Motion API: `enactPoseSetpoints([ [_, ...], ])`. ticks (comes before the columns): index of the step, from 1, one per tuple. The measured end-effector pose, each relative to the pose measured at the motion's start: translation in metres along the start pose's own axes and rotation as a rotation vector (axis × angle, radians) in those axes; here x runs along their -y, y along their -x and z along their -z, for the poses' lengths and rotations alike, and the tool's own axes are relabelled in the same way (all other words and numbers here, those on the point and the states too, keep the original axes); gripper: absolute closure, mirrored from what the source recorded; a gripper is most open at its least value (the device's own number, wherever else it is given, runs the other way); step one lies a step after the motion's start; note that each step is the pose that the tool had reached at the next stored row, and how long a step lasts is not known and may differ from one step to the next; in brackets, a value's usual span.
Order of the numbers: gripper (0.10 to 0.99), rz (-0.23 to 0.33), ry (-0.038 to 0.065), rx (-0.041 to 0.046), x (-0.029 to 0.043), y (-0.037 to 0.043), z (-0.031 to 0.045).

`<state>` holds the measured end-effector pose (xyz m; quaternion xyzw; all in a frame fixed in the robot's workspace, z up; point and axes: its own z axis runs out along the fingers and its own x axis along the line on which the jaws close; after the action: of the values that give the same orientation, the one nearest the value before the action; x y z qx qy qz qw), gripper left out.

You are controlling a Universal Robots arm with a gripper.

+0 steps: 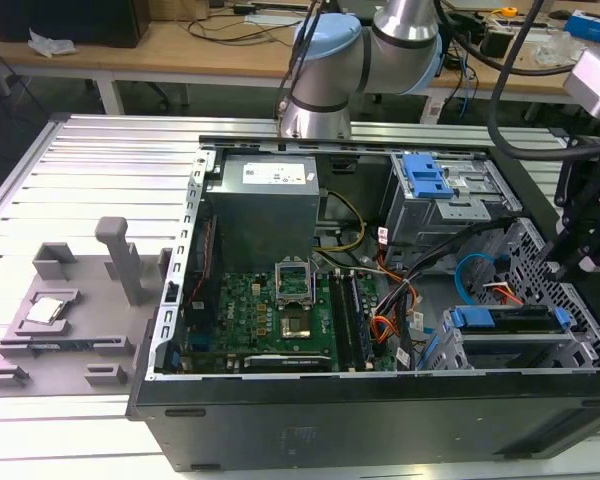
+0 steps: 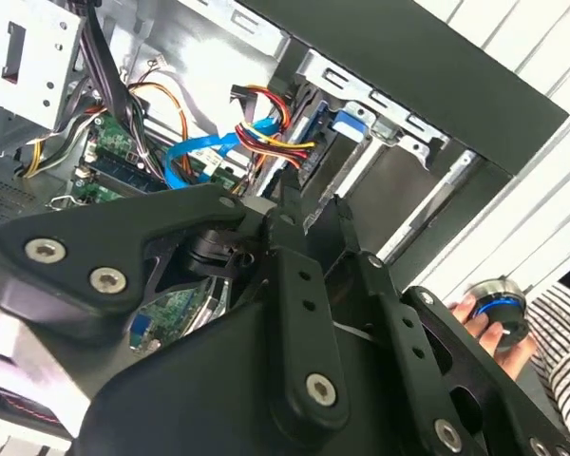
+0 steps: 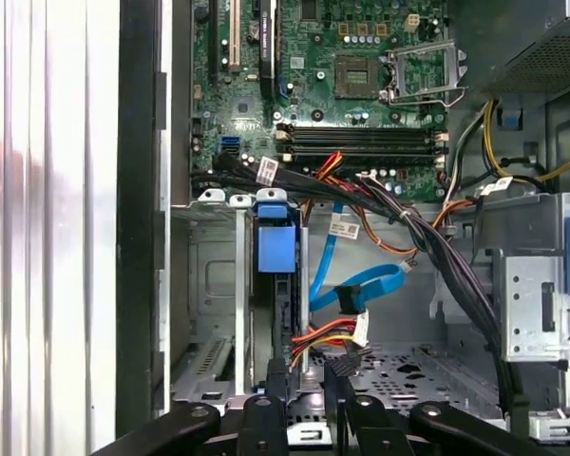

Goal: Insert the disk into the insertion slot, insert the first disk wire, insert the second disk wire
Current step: 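Insert the second disk wire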

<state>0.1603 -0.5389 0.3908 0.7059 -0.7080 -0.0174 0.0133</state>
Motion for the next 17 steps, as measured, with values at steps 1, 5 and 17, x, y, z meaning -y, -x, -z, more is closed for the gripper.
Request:
enactPoseSetpoints([
  [1, 0.784, 0.005, 0.0, 0.0, -0.002, 0.004, -0.0018],
  [5, 0.784, 0.013, -0.001, -0.0006, -0.0096, 0.0162, -0.0054],
  [17, 0.784, 0.078, 0.0, -0.0088, -0.0345, 0.0235, -0.0186],
])
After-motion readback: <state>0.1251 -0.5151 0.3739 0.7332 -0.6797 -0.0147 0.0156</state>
